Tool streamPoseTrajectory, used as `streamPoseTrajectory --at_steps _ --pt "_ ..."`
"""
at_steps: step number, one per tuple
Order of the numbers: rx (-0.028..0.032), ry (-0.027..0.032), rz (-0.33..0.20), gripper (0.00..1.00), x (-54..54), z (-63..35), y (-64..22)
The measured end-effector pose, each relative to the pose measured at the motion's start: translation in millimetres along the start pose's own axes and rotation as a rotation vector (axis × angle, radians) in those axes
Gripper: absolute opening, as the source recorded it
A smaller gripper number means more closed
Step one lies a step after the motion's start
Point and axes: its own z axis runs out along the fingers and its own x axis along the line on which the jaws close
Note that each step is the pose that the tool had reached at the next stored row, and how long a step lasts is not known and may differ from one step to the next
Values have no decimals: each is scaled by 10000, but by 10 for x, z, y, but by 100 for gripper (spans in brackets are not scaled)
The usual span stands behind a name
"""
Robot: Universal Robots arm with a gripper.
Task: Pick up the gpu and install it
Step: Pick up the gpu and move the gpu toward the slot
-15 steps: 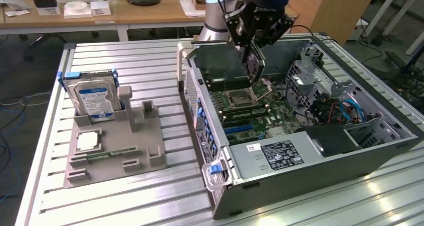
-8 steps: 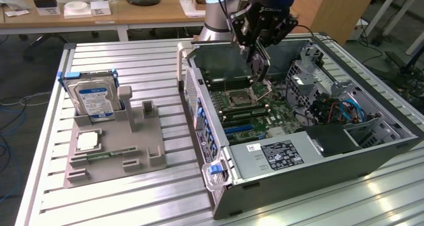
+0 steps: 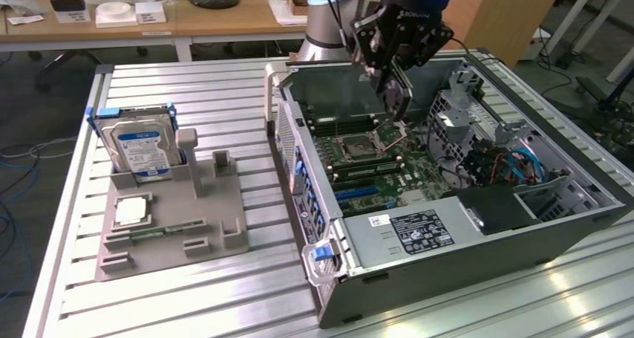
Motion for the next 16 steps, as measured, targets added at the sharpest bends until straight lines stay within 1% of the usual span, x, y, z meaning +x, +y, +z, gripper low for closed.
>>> streamPoseTrajectory --at_steps 9,13,16 --pt "0 0 -1 28 -190 2 10" --pt "0 0 -1 28 -303 3 15" --pt "1 0 -1 28 -323 3 16"
